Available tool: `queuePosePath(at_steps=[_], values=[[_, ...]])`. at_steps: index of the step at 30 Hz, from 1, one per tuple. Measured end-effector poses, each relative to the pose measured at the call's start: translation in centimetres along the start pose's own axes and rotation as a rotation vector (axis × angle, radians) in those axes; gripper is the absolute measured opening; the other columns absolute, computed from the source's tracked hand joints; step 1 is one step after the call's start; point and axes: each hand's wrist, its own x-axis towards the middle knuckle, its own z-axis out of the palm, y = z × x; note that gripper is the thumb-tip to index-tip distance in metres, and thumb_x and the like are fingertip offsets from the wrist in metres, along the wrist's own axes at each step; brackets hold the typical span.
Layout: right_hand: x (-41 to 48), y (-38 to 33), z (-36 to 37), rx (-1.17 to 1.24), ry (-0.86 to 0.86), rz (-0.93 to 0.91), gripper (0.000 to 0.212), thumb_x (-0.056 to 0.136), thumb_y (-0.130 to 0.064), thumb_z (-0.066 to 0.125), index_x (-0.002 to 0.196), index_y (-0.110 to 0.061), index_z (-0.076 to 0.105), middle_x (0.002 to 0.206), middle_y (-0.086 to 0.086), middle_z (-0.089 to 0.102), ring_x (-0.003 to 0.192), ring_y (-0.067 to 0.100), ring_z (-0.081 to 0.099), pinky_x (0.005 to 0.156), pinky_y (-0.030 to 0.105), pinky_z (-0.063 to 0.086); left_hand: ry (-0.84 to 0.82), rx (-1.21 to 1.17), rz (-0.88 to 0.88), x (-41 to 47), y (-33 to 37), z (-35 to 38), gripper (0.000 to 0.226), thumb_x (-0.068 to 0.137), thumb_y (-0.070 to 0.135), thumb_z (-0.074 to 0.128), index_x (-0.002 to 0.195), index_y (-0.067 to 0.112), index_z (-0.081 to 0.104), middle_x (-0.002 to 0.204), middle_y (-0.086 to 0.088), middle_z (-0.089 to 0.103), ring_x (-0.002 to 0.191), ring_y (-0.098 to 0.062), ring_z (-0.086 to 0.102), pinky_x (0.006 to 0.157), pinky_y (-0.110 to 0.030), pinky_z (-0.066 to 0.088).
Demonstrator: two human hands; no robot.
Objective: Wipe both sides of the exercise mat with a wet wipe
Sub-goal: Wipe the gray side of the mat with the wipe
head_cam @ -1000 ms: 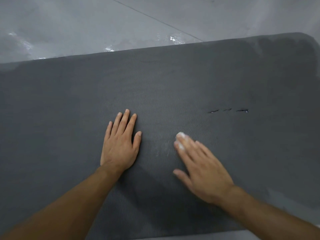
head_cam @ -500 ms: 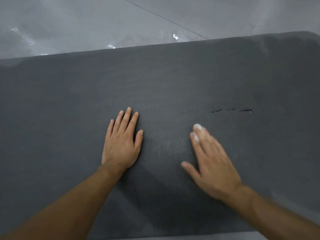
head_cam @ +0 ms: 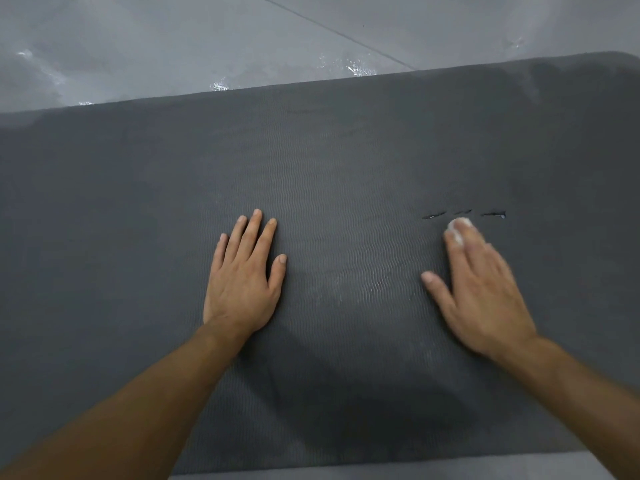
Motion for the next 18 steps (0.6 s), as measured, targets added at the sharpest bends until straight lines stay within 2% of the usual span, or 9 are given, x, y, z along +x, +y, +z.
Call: queuePosePath(at_steps=[3, 6, 9, 14, 16, 18], values=[[0.9, 1.3, -0.2, 0.042, 0.053, 0.096, 0.083, 0.103, -0.062, 0.021, 0.159, -0.001, 0.027, 0.171, 0.012, 0.016, 0.16, 0.024, 0.012, 0.128, 0.047, 0.02, -0.002, 0.003, -0.002, 0.0, 0.0, 0.0, 0.065, 0.106, 0.053, 0.016, 0.165, 0.025, 0.02, 0.173, 0.004, 0.008, 0.16, -0.013, -0.001, 0.13, -0.043, 0.005], [-0.1, -0.9, 0.2, 0.066, 0.02, 0.079, 0.086, 0.102, -0.064, 0.022, 0.162, -0.002, 0.022, 0.173, 0.011, 0.008, 0.161, 0.023, 0.005, 0.129, 0.047, 0.018, -0.002, 0.003, 0.0, 0.0, 0.0, 0.0, 0.064, 0.107, 0.052, 0.016, 0.165, 0.025, 0.02, 0.173, 0.004, 0.008, 0.16, -0.014, 0.0, 0.13, -0.043, 0.005], [-2.6, -4.6, 0.6, 0.065, -0.051, -0.08, 0.087, 0.102, -0.066, 0.024, 0.164, -0.006, 0.018, 0.175, 0.007, 0.002, 0.161, 0.02, -0.003, 0.13, 0.044, 0.015, 0.003, 0.006, -0.001, 0.0, 0.1, -0.1, 0.064, 0.107, 0.052, 0.017, 0.165, 0.025, 0.021, 0.173, 0.004, 0.009, 0.16, -0.015, 0.002, 0.13, -0.044, 0.006], [-8.0, -9.7, 1.7, 0.036, -0.144, -0.473, 0.082, 0.104, -0.066, 0.034, 0.162, -0.008, 0.031, 0.175, 0.007, 0.007, 0.161, 0.023, 0.004, 0.125, 0.042, 0.019, 0.01, 0.0, -0.002, 0.0, 0.1, -0.1, 0.063, 0.107, 0.051, 0.019, 0.164, 0.024, 0.023, 0.173, 0.002, 0.012, 0.16, -0.016, 0.004, 0.13, -0.046, 0.009], [-8.9, -9.7, 1.8, 0.003, -0.141, -0.543, 0.081, 0.105, -0.065, 0.034, 0.162, -0.007, 0.031, 0.174, 0.007, 0.009, 0.161, 0.023, 0.006, 0.125, 0.041, 0.019, 0.01, -0.001, -0.004, -0.1, 0.1, -0.1, 0.063, 0.107, 0.051, 0.019, 0.164, 0.024, 0.023, 0.173, 0.003, 0.011, 0.16, -0.016, 0.004, 0.13, -0.046, 0.009], [-8.6, -8.4, 1.6, 0.001, -0.131, -0.53, 0.08, 0.106, -0.063, 0.035, 0.163, -0.008, 0.029, 0.175, 0.006, 0.008, 0.161, 0.021, 0.007, 0.125, 0.042, 0.021, 0.003, -0.002, -0.004, -0.1, 0.1, -0.1, 0.063, 0.107, 0.051, 0.019, 0.164, 0.024, 0.022, 0.173, 0.003, 0.011, 0.16, -0.016, 0.003, 0.13, -0.044, 0.007]])
